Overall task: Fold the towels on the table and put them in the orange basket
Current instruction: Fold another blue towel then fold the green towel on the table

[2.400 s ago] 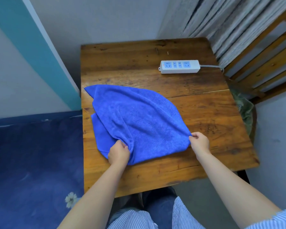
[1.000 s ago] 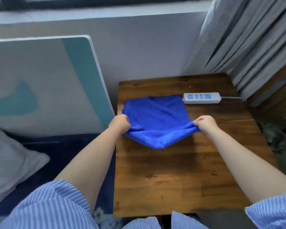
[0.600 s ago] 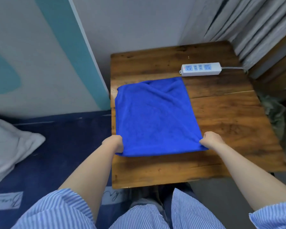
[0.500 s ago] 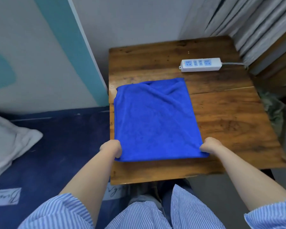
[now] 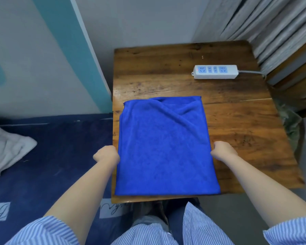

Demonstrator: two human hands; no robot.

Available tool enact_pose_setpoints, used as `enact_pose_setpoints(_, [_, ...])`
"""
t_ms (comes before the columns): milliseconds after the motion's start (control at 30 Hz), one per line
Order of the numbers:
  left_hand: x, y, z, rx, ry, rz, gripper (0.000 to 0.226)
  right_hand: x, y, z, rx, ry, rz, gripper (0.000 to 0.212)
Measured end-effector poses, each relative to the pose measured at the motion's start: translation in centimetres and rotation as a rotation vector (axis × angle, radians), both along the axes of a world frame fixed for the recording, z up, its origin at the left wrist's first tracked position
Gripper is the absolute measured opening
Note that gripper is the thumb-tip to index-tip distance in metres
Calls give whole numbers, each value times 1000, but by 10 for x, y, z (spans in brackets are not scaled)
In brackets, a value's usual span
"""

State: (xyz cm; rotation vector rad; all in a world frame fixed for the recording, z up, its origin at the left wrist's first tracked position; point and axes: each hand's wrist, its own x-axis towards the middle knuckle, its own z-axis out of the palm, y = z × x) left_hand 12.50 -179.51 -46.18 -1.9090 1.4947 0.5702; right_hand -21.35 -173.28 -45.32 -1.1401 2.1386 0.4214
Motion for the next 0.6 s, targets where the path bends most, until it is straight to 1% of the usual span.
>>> enact_pose_setpoints(67, [-9,-18,3,-71,33,-24,15,-1,-20,0,-137,2,-6,8])
enact_pose_setpoints(133, [-22,-36,6,-129,73,-59,15,0,-41,-1,-226,-7,30,12])
enact_pose_setpoints(233, [-41,-63,9,-217,134,-125,20,1,-70,-3,-343,-23,137,26])
enact_pose_setpoints(300, [-56,-85,10,-282,173,-145,22,-1,-91,-6,-402,-36,220,32])
enact_pose_setpoints(400, [-76,-114,8,-371,241,-132,23,-4,-118,-14,-445,-41,355,36])
enact_pose_setpoints(467, [-87,-136,4,-387,281,-150,28,-8,-134,-22,-440,-24,405,39])
enact_pose_setpoints(533, [-92,-153,0,-353,294,-185,37,-9,-144,-25,-427,-10,412,41])
enact_pose_setpoints(600, [-95,-164,-6,-261,275,-233,36,-12,-154,-28,-375,-8,411,44])
